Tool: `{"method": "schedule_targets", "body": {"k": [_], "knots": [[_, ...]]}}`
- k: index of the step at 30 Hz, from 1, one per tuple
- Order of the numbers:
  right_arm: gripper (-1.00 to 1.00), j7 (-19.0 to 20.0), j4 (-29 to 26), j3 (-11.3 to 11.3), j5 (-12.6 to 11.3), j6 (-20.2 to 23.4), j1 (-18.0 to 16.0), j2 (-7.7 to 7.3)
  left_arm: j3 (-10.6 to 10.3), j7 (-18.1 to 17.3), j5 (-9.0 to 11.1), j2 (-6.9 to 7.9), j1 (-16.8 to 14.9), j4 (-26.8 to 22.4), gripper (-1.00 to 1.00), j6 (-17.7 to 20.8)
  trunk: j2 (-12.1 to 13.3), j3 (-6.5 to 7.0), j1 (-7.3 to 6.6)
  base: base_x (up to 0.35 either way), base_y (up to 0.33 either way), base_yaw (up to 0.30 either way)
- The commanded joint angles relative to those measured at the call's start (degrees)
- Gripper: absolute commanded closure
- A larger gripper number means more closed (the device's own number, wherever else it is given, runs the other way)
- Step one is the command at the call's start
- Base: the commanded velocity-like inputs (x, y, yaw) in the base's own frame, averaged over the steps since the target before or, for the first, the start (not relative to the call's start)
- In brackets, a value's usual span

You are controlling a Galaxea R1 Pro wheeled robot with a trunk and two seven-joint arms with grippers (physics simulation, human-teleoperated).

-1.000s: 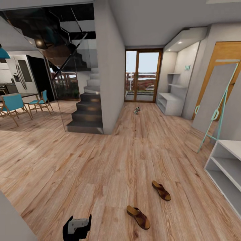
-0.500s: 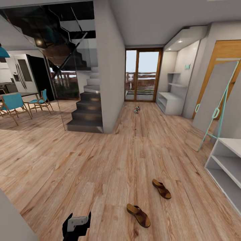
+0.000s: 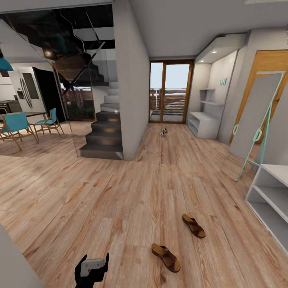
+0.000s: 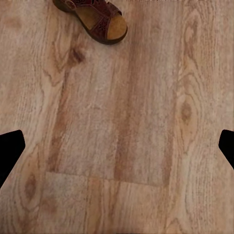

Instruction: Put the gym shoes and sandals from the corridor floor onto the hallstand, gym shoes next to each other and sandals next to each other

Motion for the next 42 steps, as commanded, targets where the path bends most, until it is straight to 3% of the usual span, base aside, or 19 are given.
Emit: {"method": "schedule_targets", "body": {"k": [1, 9, 13, 16, 17, 20, 33, 42], "knots": [[-1.0, 0.1, 0.0, 0.0, 0.0, 0.0, 0.0, -0.01, 0.0, 0.0, 0.1, -0.03, 0.0, 0.0, -1.0, -0.1, -0.4, -0.13, 0.22, 0.0, 0.0, 0.0], [-1.0, -0.1, -0.1, -0.2, 0.0, -0.1, 0.0, 0.1, 0.0, 0.0, 0.0, 0.02, -0.2, -0.3, -1.0, -0.1, -3.6, -0.91, 1.98, 0.0, 0.0, 0.0], [-1.0, -0.4, -0.1, -0.3, -0.2, -0.1, 0.0, 0.19, 0.0, 0.2, 0.0, 0.04, -3.5, -0.7, -1.0, 0.5, -5.2, -1.56, 2.86, 0.0, 0.0, 0.0], [-1.0, -0.5, -0.4, -0.4, -0.1, 0.5, -0.1, 0.21, 0.0, 1.2, 0.0, -0.02, -8.3, -0.8, -1.0, 6.9, -6.5, -2.09, 3.52, 0.0, 0.0, 0.0], [-1.0, -0.4, -0.5, -0.4, -0.2, 0.5, -0.1, 0.24, 0.0, 1.5, 0.1, -0.02, -9.1, -0.8, -1.0, 9.6, -6.9, -2.26, 3.74, 0.0, 0.0, 0.0], [-1.0, -0.4, -0.6, -0.4, -0.3, 0.6, -0.2, 0.28, -0.1, 1.9, 0.1, -0.03, -10.1, -0.4, -1.0, 12.5, -8.1, -2.8, 4.4, 0.0, 0.0, 0.0], [-1.0, 0.0, -0.7, -0.5, -0.4, 0.6, -0.2, -0.07, -0.2, 2.2, 0.1, -0.02, -10.8, 0.7, -1.0, 14.3, -8.9, -3.16, 4.84, 0.0, 0.0, 0.0], [-1.0, -0.3, -0.7, -0.3, 0.0, 0.6, -0.2, 0.14, -0.3, 2.2, 0.2, -0.09, -10.7, 0.8, -1.0, 14.5, -12.5, -4.77, 6.81, 0.0, 0.0, 0.0]]}}
